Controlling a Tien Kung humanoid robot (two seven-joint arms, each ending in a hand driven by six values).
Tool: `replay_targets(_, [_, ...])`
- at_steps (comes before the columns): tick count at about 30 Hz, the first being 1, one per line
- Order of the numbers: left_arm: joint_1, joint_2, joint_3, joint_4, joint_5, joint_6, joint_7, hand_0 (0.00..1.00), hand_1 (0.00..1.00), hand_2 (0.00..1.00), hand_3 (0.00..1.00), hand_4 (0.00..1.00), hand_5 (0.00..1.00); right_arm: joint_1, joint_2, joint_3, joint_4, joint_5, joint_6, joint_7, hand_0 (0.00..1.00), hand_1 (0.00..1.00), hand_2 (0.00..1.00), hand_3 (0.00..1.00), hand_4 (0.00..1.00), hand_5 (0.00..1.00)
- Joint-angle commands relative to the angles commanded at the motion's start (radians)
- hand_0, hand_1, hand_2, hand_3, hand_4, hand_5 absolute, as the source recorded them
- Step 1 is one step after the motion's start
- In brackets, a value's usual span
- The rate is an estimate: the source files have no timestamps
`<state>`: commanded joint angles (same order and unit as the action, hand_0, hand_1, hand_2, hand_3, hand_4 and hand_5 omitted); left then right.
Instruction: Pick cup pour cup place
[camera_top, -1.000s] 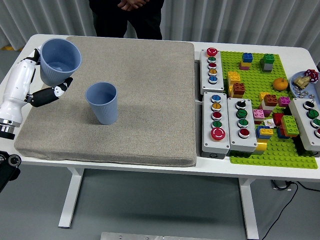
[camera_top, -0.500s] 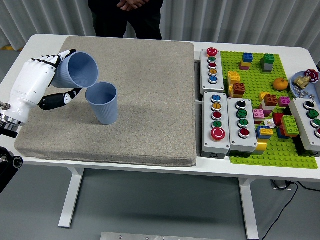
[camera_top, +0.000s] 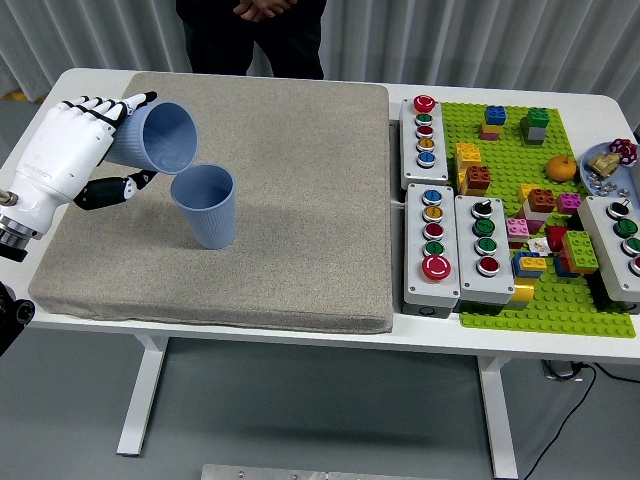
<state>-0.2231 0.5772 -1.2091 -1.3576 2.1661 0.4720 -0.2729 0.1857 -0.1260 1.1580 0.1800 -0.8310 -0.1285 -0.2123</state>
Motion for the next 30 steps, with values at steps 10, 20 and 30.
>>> replay_targets(10, [-0.032,0.039,0.071,0.022,0.009,0.051,0.001,0.411,0.46,0.536,0.591,0.357,0.002,0.004,-0.001,0.001,0.0,0.001,-0.001,0.0,0.741,0.709,0.728,0.642,0.228,0.402])
replay_targets(20, [-0.071,0.065,0.14,0.042,0.033,0.103,0.019,0.413,0.453,0.529,0.584,0.34,0.002,0.006,-0.005,-0.003,0.0,0.01,-0.002,0.003,0.741,0.709,0.729,0.642,0.228,0.401])
replay_targets(30, [-0.11,0.084,0.201,0.074,0.04,0.144,0.035,0.416,0.45,0.526,0.581,0.331,0.002,0.007,-0.006,-0.005,0.0,0.015,-0.003,0.005,0.741,0.709,0.727,0.642,0.229,0.4])
